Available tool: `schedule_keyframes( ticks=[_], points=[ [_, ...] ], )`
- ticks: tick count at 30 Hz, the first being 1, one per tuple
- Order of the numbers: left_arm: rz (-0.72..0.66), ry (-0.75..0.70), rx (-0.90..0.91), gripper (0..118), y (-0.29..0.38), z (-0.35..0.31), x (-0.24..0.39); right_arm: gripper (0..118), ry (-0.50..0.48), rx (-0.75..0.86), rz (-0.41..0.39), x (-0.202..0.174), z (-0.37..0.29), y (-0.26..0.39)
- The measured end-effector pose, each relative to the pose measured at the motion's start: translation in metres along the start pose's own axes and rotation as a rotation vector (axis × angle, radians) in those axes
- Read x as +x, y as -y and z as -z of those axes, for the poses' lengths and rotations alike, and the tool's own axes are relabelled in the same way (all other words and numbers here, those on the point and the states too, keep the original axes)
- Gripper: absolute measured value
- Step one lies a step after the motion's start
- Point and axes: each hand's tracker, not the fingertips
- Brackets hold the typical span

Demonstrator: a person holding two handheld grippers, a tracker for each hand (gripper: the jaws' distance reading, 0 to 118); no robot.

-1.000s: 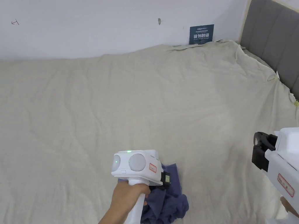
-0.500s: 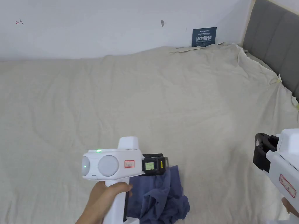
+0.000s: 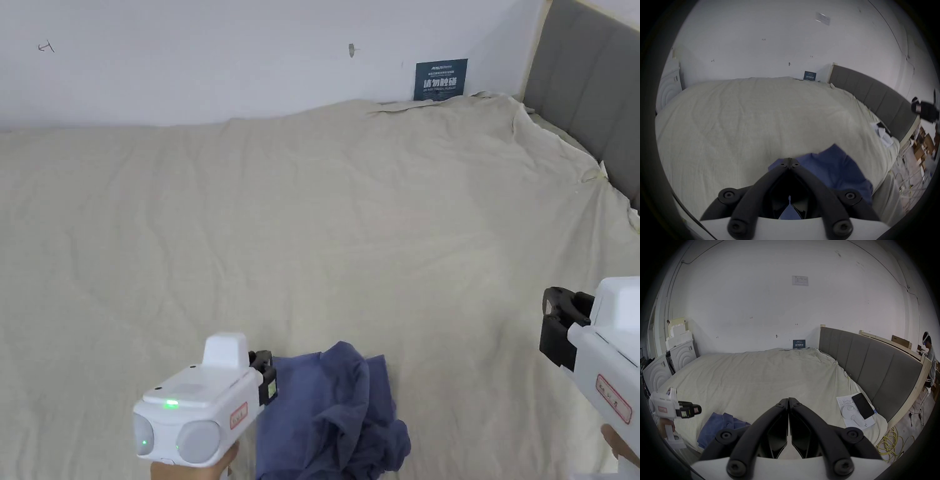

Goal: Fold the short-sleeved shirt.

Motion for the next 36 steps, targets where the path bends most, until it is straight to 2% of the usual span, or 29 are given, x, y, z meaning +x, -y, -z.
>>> schedule_keyframes(
  ticks=[10,25,29,36],
  points=[
    [0.028,0.099,-0.074,0,0.05,0.03,0.055,1,0.014,-0.01,0.004,0.007,-0.004,0.002],
    [0.134,0.216,-0.069,0,0.06,0.048,0.144,1,0.053,-0.022,0.018,0.023,-0.009,0.005],
    [0.16,0.241,-0.102,0,0.068,0.053,0.153,1,0.057,-0.021,0.016,0.023,-0.01,0.004],
    [0.169,0.244,-0.053,0,0.057,0.041,0.149,1,0.063,-0.016,0.016,0.024,-0.012,0.002]
  ],
)
